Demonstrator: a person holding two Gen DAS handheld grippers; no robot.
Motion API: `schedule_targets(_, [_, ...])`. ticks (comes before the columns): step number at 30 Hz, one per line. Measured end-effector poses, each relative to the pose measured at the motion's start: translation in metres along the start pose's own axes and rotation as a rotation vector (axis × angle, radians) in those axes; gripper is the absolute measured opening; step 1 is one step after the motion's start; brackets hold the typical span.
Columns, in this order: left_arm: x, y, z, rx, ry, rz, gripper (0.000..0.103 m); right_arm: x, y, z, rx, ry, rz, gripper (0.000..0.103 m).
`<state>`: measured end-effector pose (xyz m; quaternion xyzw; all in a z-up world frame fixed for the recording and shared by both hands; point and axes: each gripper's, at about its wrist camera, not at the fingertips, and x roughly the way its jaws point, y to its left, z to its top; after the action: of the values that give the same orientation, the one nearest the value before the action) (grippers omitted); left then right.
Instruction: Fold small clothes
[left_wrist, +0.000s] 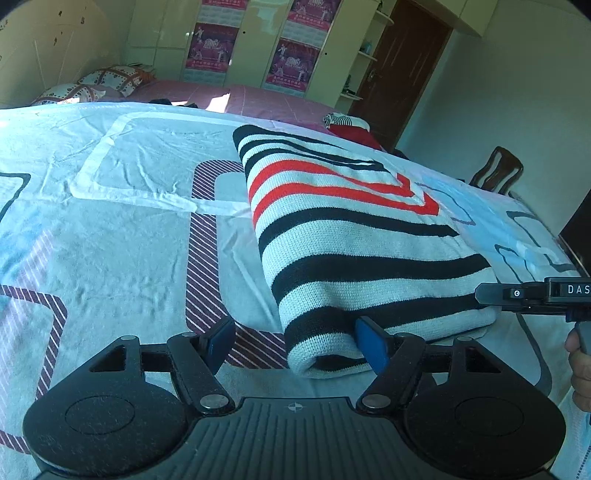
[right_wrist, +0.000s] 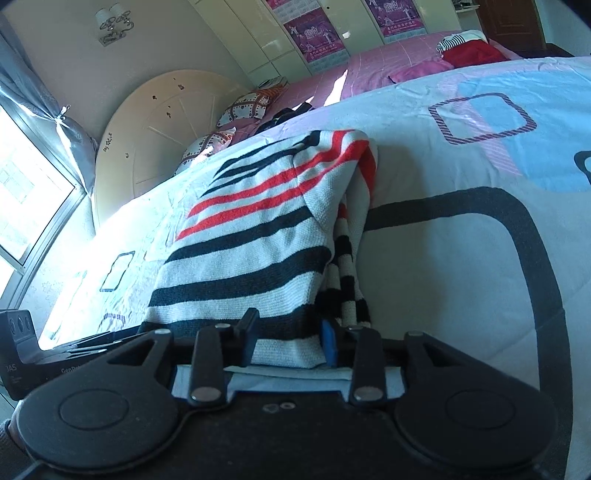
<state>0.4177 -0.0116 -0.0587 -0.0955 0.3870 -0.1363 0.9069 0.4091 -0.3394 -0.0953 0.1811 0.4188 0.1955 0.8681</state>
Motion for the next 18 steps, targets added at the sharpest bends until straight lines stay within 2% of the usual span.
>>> schedule_targets(3, [-0.006, -0.005, 0.004, 0.028, -0.010, 0.006, 0.072, -0.002, 0.005, 0.002, -0.036, -0.031, -0.036, 0.030])
schedule_targets(6, [-0.015, -0.005, 0.012, 0.018, -0.050, -0.017, 0.072, -0.005, 0.008, 0.008, -0.062, -0.083, -0.061, 0.029])
schedule_targets(9, [-0.007, -0.003, 0.023, 0.001, -0.062, -0.022, 0.072, -0.002, 0.013, 0.015, -0.095, -0.133, -0.084, 0.024])
schedule_targets(11, [0.003, 0.001, 0.027, -0.037, -0.052, -0.055, 0.065, 0.004, 0.016, 0.018, -0.125, -0.156, -0.084, 0.022])
schedule_targets(12, [0.011, 0.004, 0.028, -0.064, -0.032, -0.074, 0.058, 0.011, 0.018, 0.018, -0.147, -0.149, -0.092, 0.022])
schedule_targets(14, [0.028, 0.009, 0.027, -0.109, 0.020, -0.091, 0.058, 0.026, 0.017, 0.018, -0.193, -0.101, -0.152, 0.020])
schedule_targets(16, [0.028, 0.013, 0.027, -0.141, 0.029, -0.111, 0.058, 0.031, 0.015, 0.016, -0.214, -0.066, -0.179, 0.023])
schedule_targets(18, [0.020, 0.012, 0.030, -0.119, 0.003, -0.099, 0.058, 0.028, 0.014, 0.019, -0.233, -0.038, -0.180, 0.023])
